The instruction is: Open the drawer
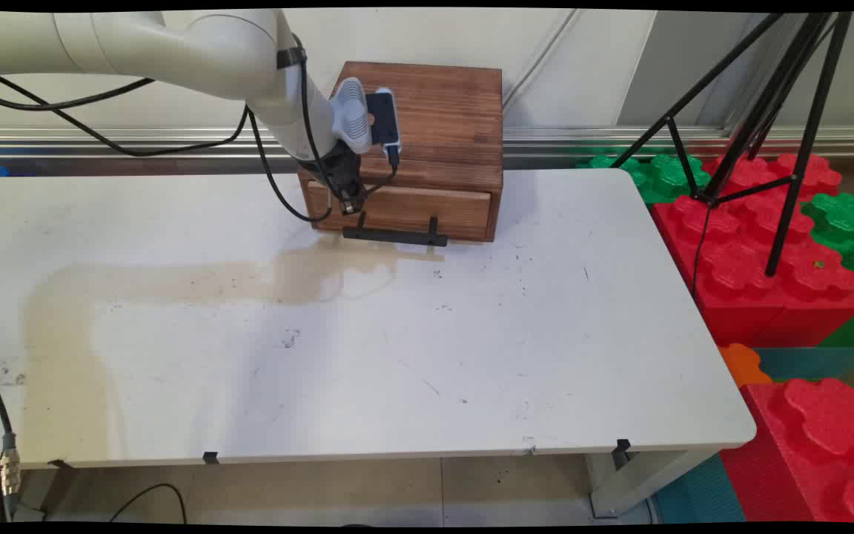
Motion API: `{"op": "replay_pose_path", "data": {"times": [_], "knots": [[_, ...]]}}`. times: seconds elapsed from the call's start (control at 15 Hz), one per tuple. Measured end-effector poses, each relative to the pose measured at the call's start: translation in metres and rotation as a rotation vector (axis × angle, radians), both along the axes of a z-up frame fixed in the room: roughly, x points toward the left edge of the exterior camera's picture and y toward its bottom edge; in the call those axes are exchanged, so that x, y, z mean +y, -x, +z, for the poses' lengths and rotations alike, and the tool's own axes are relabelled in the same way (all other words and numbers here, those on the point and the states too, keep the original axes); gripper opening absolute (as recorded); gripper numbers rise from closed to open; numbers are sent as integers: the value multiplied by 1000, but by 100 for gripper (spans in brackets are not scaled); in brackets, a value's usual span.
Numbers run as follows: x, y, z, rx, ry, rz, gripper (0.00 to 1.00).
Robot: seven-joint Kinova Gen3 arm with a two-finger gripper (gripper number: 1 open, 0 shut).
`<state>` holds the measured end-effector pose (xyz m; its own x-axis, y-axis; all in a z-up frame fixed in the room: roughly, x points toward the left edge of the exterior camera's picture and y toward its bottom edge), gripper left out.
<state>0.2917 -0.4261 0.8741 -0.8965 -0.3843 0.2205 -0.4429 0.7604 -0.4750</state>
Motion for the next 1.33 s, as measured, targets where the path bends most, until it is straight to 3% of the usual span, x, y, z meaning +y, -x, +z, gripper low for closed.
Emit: {"op": "replay_pose_path", "data": {"times": [0.6, 1.0, 1.07, 1.33], "knots": [[18, -2, 23, 63, 19, 37, 0], [47, -7, 46, 133, 28, 69, 0], [54, -9, 50, 146, 27, 74, 100], [77, -15, 61, 188, 30, 91, 100]]}}
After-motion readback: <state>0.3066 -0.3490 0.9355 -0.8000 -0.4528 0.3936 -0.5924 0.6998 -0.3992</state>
